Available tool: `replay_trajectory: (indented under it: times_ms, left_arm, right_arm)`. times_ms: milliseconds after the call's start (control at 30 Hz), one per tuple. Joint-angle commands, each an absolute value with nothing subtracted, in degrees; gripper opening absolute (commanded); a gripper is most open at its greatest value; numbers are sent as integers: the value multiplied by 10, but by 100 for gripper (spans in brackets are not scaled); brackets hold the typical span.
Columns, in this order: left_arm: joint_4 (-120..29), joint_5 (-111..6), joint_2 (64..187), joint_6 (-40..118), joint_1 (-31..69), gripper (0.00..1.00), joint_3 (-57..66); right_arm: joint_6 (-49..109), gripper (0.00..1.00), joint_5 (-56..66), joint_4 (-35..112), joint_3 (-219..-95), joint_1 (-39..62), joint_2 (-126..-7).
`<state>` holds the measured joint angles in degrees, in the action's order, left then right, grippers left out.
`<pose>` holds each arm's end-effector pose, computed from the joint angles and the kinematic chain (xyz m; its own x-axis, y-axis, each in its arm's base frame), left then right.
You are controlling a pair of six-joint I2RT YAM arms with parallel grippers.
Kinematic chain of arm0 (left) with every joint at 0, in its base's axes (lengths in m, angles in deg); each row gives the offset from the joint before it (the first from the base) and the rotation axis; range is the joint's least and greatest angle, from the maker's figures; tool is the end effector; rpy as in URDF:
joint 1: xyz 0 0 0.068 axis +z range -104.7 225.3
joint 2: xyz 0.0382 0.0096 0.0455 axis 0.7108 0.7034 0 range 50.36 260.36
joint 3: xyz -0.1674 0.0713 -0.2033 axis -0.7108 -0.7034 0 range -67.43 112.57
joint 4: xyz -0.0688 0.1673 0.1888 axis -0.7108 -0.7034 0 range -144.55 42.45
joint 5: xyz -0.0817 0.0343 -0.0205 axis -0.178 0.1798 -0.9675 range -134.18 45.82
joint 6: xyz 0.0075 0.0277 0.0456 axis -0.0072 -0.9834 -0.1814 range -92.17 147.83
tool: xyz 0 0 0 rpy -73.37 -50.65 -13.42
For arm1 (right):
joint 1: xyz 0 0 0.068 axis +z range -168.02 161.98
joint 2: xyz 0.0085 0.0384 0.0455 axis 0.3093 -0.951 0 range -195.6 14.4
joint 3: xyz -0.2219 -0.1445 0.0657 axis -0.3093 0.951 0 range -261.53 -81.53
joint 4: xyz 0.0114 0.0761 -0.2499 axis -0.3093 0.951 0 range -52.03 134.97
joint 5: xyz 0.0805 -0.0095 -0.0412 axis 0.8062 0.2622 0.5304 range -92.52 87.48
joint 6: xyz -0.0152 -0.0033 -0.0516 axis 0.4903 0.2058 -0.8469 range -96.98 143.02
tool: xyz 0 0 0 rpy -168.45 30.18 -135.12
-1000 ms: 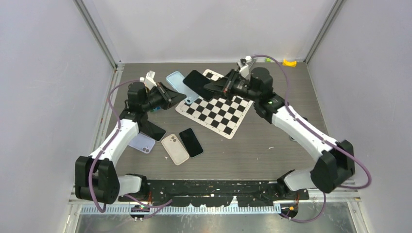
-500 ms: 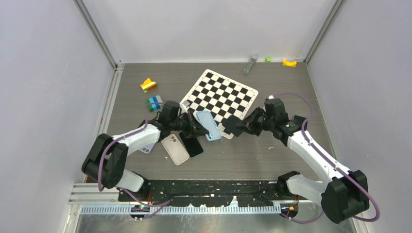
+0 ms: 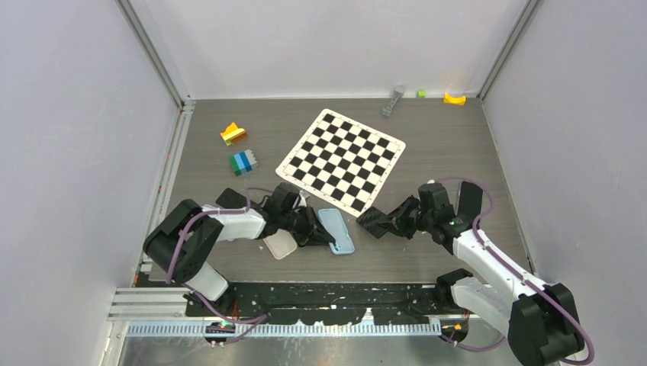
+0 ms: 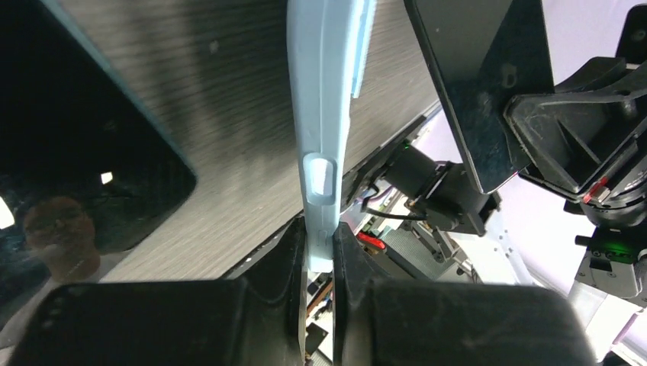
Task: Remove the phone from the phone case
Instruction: Place the phone case at the center of the board.
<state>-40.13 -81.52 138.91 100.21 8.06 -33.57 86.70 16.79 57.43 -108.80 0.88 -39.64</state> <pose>0.2046 -0.1827 0.1370 -0.9479 -0.2312 0.2193 -0.3125 0.5397 -0.7817 0.1714 0.0711 0.1928 -0.7709 0.6302 -0.0924 0.3810 0.5727 0.7259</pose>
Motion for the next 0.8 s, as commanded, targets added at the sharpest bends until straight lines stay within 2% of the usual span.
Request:
replay_trajectory:
  times_ms: [0, 133, 300, 400, 567, 767]
  left_arm:
    - [-314, -815, 1406, 1059, 52, 1, -365]
    - [-277, -809, 1427, 1079, 32, 10, -380]
    - [-274, -802, 1436, 1075, 21, 23, -382]
    - [-281, -798, 1434, 1072, 20, 33, -381]
    - [-339, -791, 1422, 1042, 20, 56, -361]
    - [-469, -759, 1384, 971, 20, 64, -303]
  right_arm:
    - [902, 1, 194, 452, -1047, 6, -383]
    - [891, 3, 202, 449, -1038, 6, -401]
    - [867, 16, 208, 500, -1041, 6, -429]
    - [849, 22, 200, 533, -1049, 6, -441]
    - [847, 30, 196, 562, -1053, 6, -458]
    - [843, 44, 166, 588, -1064, 6, -477]
